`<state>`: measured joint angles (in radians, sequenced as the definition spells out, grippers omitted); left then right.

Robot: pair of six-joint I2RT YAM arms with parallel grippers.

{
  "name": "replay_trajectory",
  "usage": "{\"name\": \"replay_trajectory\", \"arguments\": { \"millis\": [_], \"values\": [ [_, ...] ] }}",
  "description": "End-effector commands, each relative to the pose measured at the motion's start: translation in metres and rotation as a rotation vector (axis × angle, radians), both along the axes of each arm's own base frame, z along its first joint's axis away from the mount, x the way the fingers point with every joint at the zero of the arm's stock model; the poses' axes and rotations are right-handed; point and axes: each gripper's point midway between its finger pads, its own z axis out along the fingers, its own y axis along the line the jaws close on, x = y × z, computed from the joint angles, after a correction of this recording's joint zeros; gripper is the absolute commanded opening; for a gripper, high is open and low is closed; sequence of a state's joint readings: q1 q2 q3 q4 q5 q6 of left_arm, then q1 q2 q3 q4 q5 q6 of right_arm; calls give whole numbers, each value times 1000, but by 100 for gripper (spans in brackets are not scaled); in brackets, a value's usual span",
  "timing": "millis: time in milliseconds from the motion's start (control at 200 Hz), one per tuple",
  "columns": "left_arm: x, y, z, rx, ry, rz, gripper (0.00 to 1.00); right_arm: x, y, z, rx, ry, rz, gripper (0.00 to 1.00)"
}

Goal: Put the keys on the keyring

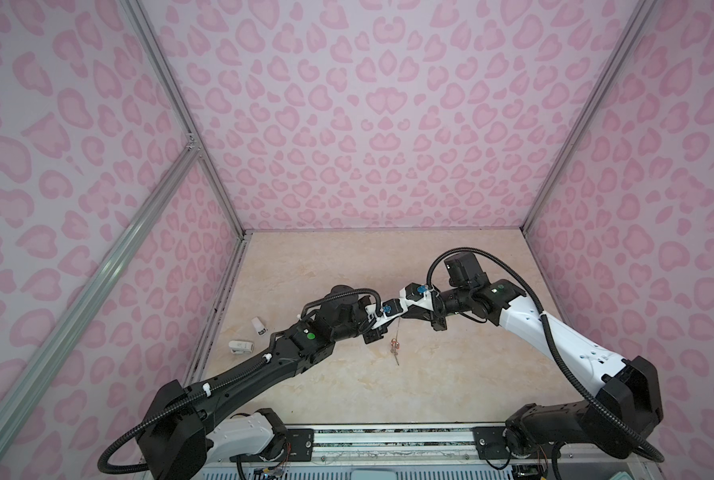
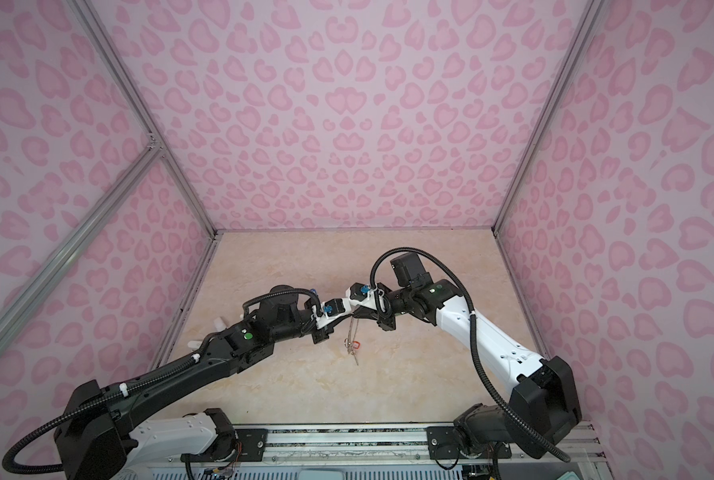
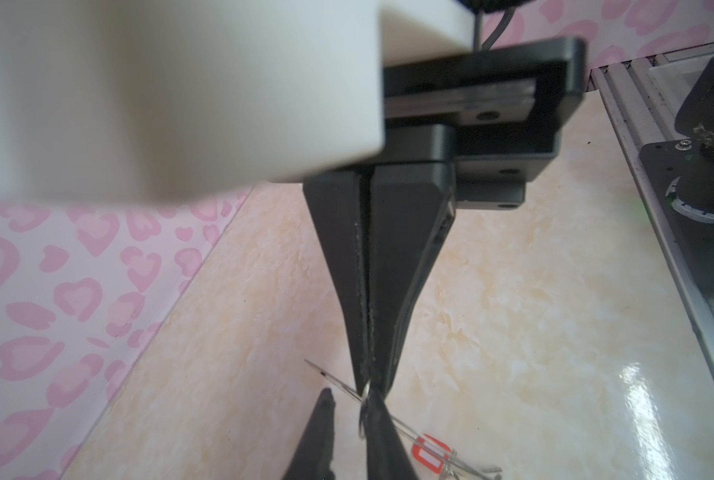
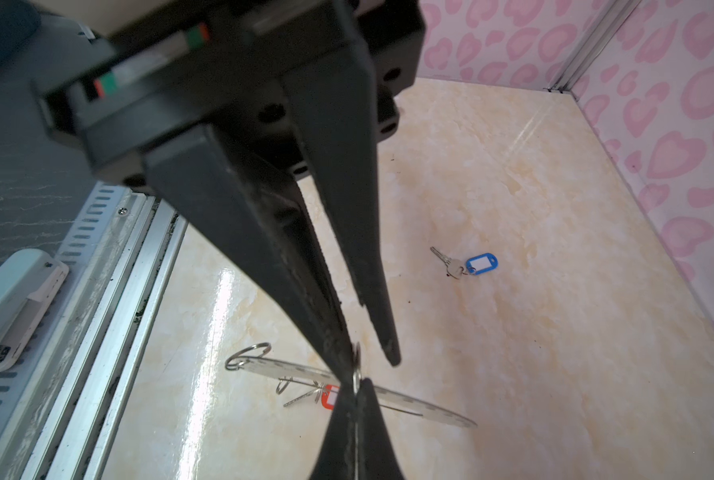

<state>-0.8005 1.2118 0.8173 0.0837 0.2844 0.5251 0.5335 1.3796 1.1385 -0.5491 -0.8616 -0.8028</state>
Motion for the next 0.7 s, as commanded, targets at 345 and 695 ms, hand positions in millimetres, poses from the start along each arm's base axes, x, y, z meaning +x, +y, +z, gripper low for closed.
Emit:
{"name": "replay_trajectory", "arguments": {
  "millis": [345, 695],
  "values": [
    [-11, 11, 1, 9, -50, -13, 19, -12, 6, 17, 106, 15, 71, 0],
    [-17, 8, 12, -21, -53, -49, 18, -12, 9, 15, 93, 12, 69, 0]
  ]
}}
